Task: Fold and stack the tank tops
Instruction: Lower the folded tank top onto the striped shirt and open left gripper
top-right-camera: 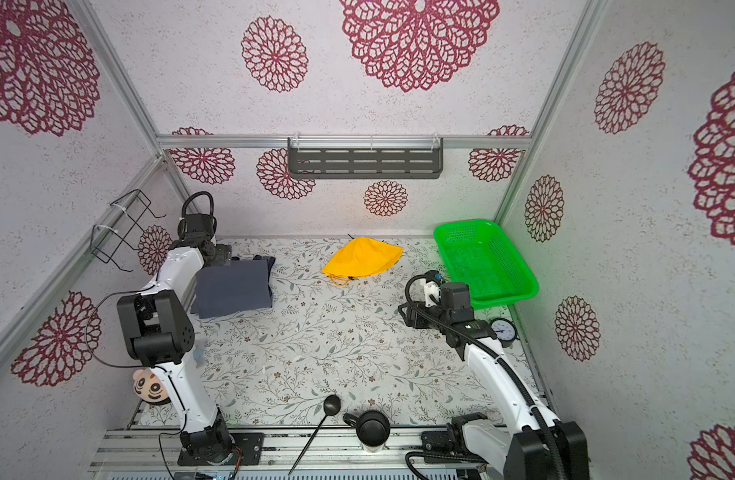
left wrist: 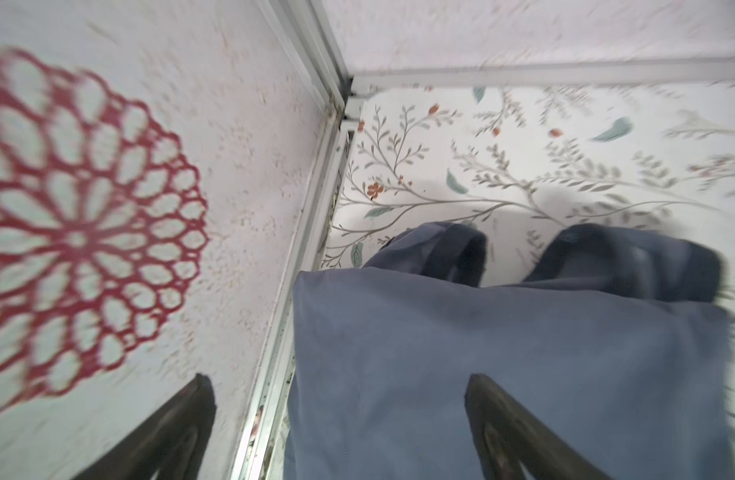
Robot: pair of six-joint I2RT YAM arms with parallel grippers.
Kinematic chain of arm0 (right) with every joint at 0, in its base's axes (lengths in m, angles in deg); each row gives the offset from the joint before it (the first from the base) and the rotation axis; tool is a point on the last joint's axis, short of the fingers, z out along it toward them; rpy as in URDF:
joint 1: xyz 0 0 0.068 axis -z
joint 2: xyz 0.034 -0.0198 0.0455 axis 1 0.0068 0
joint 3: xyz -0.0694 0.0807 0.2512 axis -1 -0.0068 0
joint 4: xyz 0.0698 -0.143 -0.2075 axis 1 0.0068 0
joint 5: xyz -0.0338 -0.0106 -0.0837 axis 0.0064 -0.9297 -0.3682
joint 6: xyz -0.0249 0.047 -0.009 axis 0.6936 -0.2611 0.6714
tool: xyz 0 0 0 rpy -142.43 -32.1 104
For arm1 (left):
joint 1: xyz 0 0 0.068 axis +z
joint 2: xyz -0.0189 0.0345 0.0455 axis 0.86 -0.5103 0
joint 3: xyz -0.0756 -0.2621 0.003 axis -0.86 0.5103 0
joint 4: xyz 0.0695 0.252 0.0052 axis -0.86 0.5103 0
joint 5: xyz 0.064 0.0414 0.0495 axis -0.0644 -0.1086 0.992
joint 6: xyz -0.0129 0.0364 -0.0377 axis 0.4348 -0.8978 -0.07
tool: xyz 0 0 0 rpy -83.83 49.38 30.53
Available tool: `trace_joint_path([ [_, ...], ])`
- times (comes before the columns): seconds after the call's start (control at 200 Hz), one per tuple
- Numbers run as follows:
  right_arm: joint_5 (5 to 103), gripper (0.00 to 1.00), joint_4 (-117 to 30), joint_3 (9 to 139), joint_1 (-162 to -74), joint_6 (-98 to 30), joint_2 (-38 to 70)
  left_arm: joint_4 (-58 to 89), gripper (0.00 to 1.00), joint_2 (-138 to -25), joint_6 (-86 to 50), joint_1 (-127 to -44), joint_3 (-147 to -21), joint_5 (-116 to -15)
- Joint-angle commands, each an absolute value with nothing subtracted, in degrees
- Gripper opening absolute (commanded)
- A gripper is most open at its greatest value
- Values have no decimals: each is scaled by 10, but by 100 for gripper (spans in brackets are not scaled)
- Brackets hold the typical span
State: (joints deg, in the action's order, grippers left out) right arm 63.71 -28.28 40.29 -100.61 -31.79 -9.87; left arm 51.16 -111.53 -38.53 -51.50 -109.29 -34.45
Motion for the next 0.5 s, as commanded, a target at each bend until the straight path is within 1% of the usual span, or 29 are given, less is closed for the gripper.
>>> trace_joint_path([
  [0.0, 566, 99, -323, 403, -982, -284, -100, 459, 98, -1007, -362, -556, -1046, -329],
  [0.075, 511, 99, -360, 399, -970, -280, -93, 434, 98, -948, -321, -582, -981, -328],
  [0.125, 452, 99, -386, 392, -967, -281, -86, 421, 97, -914, -294, -600, -932, -321],
  [0.29, 328, 99, -469, 348, -964, -199, -69, 369, 97, -817, -242, -646, -769, -256],
  [0.385, 298, 99, -541, 297, -963, -171, -72, 328, 97, -767, -218, -648, -675, -238],
  [0.495, 287, 99, -626, 244, -961, -160, -65, 221, 97, -727, -219, -649, -570, -268],
])
